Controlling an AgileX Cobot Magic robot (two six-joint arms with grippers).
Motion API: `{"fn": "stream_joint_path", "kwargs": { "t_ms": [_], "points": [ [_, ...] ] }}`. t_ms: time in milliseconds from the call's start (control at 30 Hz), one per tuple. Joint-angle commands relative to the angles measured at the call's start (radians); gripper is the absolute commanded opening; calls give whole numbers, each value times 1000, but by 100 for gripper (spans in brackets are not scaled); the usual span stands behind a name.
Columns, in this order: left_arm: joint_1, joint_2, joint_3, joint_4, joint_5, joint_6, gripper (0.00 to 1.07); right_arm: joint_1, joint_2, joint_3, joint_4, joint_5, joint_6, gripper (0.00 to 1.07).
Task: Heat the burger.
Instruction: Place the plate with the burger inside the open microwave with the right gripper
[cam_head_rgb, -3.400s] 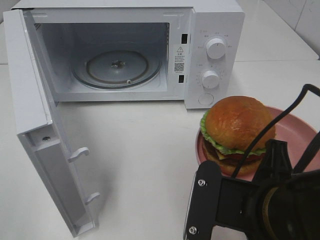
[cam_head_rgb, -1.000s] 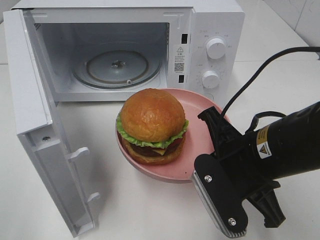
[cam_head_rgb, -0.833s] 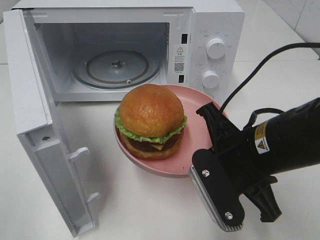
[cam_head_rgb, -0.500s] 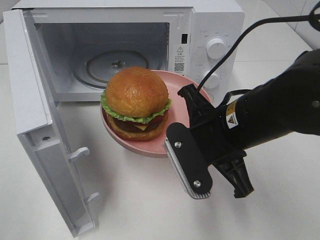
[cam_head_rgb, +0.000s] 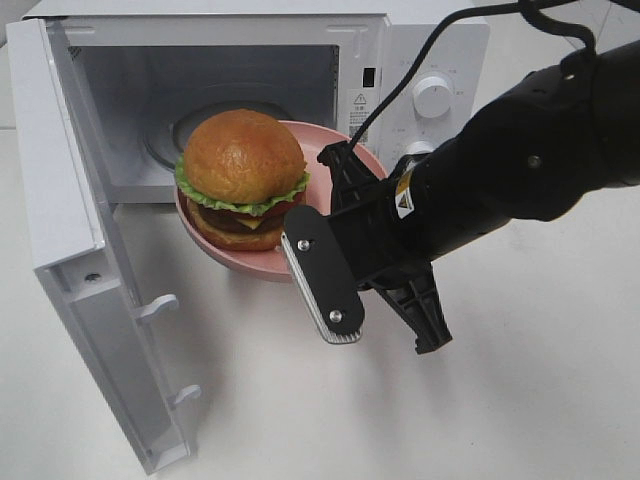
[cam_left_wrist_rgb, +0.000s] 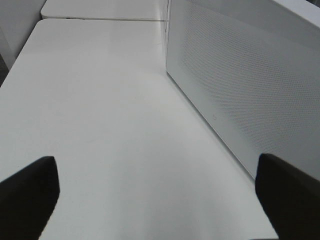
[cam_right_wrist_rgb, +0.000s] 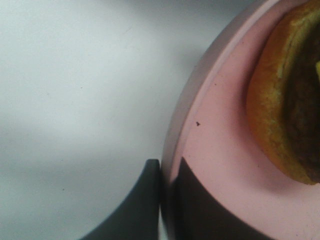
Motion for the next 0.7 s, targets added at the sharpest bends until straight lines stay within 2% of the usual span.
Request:
{"fn": "stream_joint_path", "kwargs": {
  "t_ms": [33, 700],
  "points": [
    [-7, -18, 3, 0, -14, 0, 100, -6, 7, -41, -3, -49, 9, 0],
    [-7, -18, 3, 0, -14, 0, 100, -6, 185, -276, -4, 6, 26, 0]
  ]
}}
